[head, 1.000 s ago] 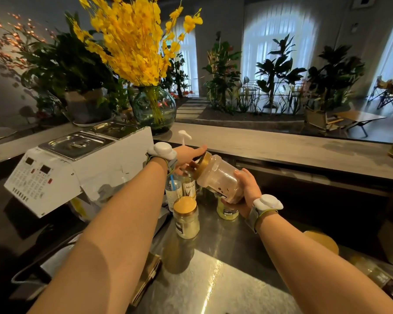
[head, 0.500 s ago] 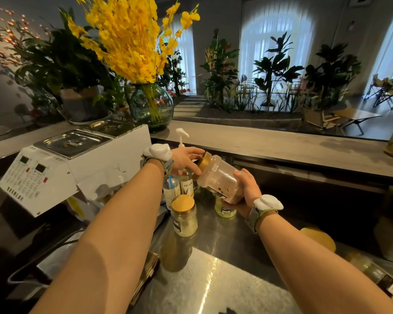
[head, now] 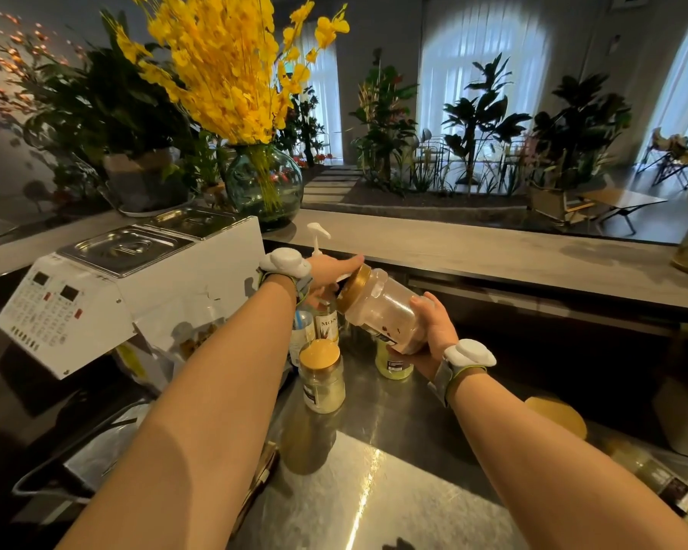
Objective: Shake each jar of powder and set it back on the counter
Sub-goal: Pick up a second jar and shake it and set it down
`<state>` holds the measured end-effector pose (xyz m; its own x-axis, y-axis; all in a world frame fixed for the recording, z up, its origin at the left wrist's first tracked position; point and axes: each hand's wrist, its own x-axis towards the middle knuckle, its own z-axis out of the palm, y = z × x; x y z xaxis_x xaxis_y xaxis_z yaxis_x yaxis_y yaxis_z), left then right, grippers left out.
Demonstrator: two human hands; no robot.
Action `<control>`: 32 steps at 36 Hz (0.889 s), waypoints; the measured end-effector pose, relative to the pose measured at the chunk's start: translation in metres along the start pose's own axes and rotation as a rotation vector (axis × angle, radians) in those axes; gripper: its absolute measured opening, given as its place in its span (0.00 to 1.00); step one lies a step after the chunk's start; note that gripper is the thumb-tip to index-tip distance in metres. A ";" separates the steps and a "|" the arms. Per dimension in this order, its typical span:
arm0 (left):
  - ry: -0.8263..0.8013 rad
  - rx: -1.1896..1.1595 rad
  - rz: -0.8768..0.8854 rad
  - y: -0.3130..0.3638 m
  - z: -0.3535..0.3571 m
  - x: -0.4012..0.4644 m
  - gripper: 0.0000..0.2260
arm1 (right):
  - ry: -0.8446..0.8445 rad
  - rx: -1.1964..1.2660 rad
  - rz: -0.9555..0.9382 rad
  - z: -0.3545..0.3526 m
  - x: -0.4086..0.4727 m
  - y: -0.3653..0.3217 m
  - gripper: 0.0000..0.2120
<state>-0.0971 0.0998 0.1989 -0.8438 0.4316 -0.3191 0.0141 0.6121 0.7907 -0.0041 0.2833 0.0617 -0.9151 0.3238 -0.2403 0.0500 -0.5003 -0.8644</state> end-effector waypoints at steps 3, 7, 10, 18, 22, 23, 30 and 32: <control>-0.082 -0.016 0.078 -0.002 -0.004 0.002 0.24 | 0.008 0.008 -0.003 -0.001 0.000 -0.002 0.36; -0.102 -0.226 0.127 0.001 -0.007 0.002 0.21 | 0.014 0.035 -0.006 -0.003 0.000 -0.001 0.37; -0.055 -0.117 -0.022 0.002 -0.001 0.004 0.26 | 0.027 0.032 -0.008 -0.002 -0.002 -0.002 0.36; -0.120 -0.218 0.128 0.000 0.004 0.009 0.25 | 0.039 0.078 -0.004 -0.003 -0.005 0.000 0.37; -0.045 -0.071 -0.017 0.004 0.011 0.005 0.27 | 0.038 0.047 -0.015 0.002 -0.006 0.001 0.36; -0.035 -0.057 -0.013 0.003 0.012 0.005 0.27 | 0.041 0.045 -0.018 0.003 -0.006 0.001 0.36; 0.080 0.007 0.209 -0.003 0.014 0.005 0.31 | 0.039 0.055 -0.021 0.004 -0.009 -0.002 0.33; 0.090 0.016 0.262 0.000 0.015 0.002 0.27 | 0.056 0.055 -0.016 0.005 -0.011 -0.005 0.33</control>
<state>-0.0904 0.1108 0.1906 -0.8545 0.5163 -0.0567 0.2459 0.4983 0.8314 0.0041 0.2784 0.0713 -0.8916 0.3758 -0.2528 0.0122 -0.5381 -0.8428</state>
